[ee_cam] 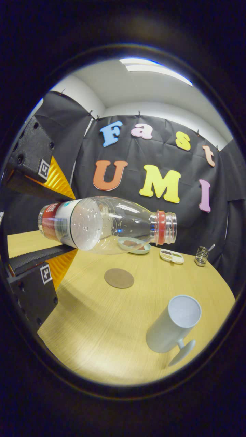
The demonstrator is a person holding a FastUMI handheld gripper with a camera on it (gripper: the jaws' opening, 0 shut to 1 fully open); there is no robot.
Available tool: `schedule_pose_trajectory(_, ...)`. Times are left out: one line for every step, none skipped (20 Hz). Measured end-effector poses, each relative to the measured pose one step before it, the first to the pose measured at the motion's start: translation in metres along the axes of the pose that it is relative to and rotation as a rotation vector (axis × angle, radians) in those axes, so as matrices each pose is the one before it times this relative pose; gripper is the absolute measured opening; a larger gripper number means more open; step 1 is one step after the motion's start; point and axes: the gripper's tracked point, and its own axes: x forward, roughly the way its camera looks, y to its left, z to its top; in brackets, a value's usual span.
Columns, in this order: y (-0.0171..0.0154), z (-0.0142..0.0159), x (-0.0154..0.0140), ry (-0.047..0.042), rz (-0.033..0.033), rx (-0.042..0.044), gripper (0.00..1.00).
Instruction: Take the bottle from table, then pour the juice into the cup, finally place the bottle on the coaster
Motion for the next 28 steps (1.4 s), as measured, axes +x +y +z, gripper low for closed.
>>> schedule_pose_trajectory(0.00031,0.00254,0.00082,-0.00345,0.00673,0.02157,0.75)
schedule_pose_trajectory(0.00095,0.00343,0.00173,-0.00443,0.00677,0.02128,0.75)
schedule_pose_trajectory(0.00106,0.00115,0.00144,-0.00007,0.0059,0.01512,0.75)
schedule_pose_trajectory(-0.00048,0.00252,0.00131,-0.00341,0.00207,0.01059,0.75)
schedule_pose_trajectory(-0.00053,0.00274,0.00193,-0.00322,0.0004,0.0087,0.75)
schedule_pose_trajectory(0.0002,0.00125,0.00135,-0.00139,0.00246,0.00849,0.75)
schedule_pose_trajectory(0.00011,0.00259,0.00037,-0.0059,0.00427,0.00996,0.75)
schedule_pose_trajectory(0.0015,0.00044,0.00137,0.00417,0.00639,0.00915,0.75)
schedule_pose_trajectory(0.00163,0.00196,0.00056,-0.00597,0.00888,0.01334,0.75)
schedule_pose_trajectory(0.00156,0.0017,0.00049,-0.00279,0.00733,0.01485,0.75)
schedule_pose_trajectory(0.00214,0.00088,0.00052,-0.00073,0.00569,0.01364,0.75)
schedule_pose_trajectory(0.00189,0.00173,-0.0003,-0.00321,0.00849,0.0101,0.75)
schedule_pose_trajectory(0.00134,0.00197,0.00089,-0.00379,0.0058,0.00836,0.75)
schedule_pose_trajectory(0.00004,0.00173,-0.00001,-0.00496,0.00217,0.00811,0.75)
schedule_pose_trajectory(-0.00148,0.00174,-0.00122,-0.00059,-0.00048,0.00823,0.75)
schedule_pose_trajectory(-0.00049,0.00222,0.00002,-0.00292,0.00075,0.01023,0.74)
schedule_pose_trajectory(0.00149,0.0015,0.00159,-0.00264,0.00292,0.00981,0.74)
schedule_pose_trajectory(0.00161,0.00264,0.00007,-0.00352,0.00507,0.01122,0.75)
schedule_pose_trajectory(0.0017,0.00139,-0.0005,-0.00006,0.00383,0.00959,0.75)
schedule_pose_trajectory(0.00097,0.00305,0.00164,-0.00549,0.0045,0.00939,0.74)
schedule_pose_trajectory(0.00159,0.00064,0.00104,0.00004,0.00495,0.00939,0.74)
schedule_pose_trajectory(0.00099,0.00129,0.00048,-0.00027,0.00458,0.01057,0.75)
schedule_pose_trajectory(0.00045,0.00075,-0.00091,0.00012,0.00184,0.00789,0.75)
schedule_pose_trajectory(0.0,0.00214,0.00021,-0.00383,0.00144,0.00486,0.75)
schedule_pose_trajectory(0.00119,0.00238,0.00014,-0.00168,0.00065,0.00443,0.75)
schedule_pose_trajectory(-0.00026,0.00212,0.00139,-0.00165,-0.0008,0.00352,0.75)
schedule_pose_trajectory(0.00027,-0.00024,-0.00023,-0.00151,0.00115,0.00421,0.75)
schedule_pose_trajectory(-0.00033,0.00124,0.00127,-0.00005,-0.00092,0.00276,0.75)
